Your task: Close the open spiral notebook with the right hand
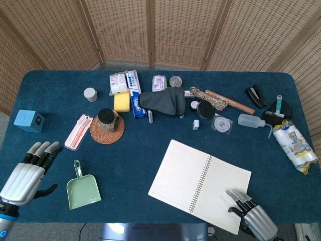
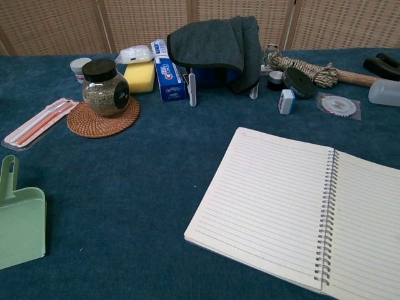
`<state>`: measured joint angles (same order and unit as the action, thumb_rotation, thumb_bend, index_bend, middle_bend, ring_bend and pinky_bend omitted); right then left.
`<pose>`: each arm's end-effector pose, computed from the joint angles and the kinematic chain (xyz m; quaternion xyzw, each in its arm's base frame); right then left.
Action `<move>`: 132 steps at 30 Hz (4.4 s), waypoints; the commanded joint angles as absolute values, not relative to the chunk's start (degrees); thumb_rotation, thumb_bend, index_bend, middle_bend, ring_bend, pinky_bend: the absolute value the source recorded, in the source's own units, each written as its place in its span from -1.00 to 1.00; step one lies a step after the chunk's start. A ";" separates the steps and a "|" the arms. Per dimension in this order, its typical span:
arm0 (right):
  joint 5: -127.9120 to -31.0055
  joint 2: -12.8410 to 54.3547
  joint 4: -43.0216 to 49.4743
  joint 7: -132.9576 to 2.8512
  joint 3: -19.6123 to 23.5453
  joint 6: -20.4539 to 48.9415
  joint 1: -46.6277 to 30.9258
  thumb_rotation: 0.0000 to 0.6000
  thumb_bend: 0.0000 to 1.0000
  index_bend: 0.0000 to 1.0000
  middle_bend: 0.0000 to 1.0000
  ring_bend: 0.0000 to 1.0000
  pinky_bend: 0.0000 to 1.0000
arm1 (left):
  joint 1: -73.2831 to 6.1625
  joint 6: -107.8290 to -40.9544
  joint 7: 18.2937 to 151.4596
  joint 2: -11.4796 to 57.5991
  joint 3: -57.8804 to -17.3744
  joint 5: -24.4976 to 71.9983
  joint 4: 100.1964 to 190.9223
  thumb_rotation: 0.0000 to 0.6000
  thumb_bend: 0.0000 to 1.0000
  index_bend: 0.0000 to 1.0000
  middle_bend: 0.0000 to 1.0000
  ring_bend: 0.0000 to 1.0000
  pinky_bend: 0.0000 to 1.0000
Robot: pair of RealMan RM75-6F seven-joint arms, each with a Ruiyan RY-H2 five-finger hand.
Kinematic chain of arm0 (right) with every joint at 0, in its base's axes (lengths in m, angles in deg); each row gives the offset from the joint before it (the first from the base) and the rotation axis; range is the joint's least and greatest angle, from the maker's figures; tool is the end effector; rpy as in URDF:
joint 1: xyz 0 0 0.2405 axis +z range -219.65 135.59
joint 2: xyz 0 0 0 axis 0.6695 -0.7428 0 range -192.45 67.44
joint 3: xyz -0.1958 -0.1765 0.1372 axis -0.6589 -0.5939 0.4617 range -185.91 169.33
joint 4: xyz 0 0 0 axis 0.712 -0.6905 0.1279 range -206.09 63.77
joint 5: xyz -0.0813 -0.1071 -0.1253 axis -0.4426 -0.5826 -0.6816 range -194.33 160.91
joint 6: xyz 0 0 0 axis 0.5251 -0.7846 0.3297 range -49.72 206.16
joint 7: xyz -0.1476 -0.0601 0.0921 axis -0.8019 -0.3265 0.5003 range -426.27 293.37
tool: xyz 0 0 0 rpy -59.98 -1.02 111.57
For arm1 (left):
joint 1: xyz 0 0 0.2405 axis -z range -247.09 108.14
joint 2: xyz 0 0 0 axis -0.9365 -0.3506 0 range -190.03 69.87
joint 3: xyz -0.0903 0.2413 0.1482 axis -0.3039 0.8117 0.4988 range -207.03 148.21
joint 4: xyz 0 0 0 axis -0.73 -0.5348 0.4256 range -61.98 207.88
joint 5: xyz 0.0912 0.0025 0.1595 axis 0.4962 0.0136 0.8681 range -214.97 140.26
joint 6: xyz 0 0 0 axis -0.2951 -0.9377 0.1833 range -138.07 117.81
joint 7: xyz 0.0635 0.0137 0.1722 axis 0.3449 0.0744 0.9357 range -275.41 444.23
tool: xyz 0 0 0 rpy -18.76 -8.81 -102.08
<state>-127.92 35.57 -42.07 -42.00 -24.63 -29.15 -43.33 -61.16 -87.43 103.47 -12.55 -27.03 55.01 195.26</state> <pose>-0.3554 -0.1159 0.0294 0.7560 -0.3109 0.4523 0.3566 -0.2289 0.2069 0.2138 -0.7061 -0.3578 -0.3383 0.5089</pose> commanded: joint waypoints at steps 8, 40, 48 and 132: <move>-125.92 36.39 -42.00 -40.07 -21.95 -31.48 -42.13 1.00 -0.10 0.38 -0.89 -0.92 -0.53 | -61.14 -87.35 102.78 -12.27 -27.02 55.02 194.85 1.00 -0.70 -1.00 -1.00 -1.00 -0.97; -126.12 31.41 -30.20 -48.28 -13.79 -24.62 -22.44 1.00 -0.10 0.41 -0.86 -0.85 -0.46 | -62.56 -89.75 96.74 -13.58 -26.72 55.77 191.66 1.00 -0.70 -1.00 -1.00 -1.00 -0.97; -129.83 29.71 -21.49 -54.73 -11.91 -22.15 -14.29 1.00 -0.10 0.41 -0.84 -0.83 -0.45 | -62.80 -90.13 95.33 -13.49 -26.73 55.79 190.62 1.00 -0.70 -1.00 -1.00 -1.00 -0.97; -104.80 35.63 4.87 -70.72 -0.75 18.08 3.40 1.00 -0.64 -1.00 -1.00 -0.53 -0.35 | -65.31 -93.33 85.37 -14.07 -26.06 56.48 183.51 1.00 -0.70 -1.00 -1.00 -1.00 -0.97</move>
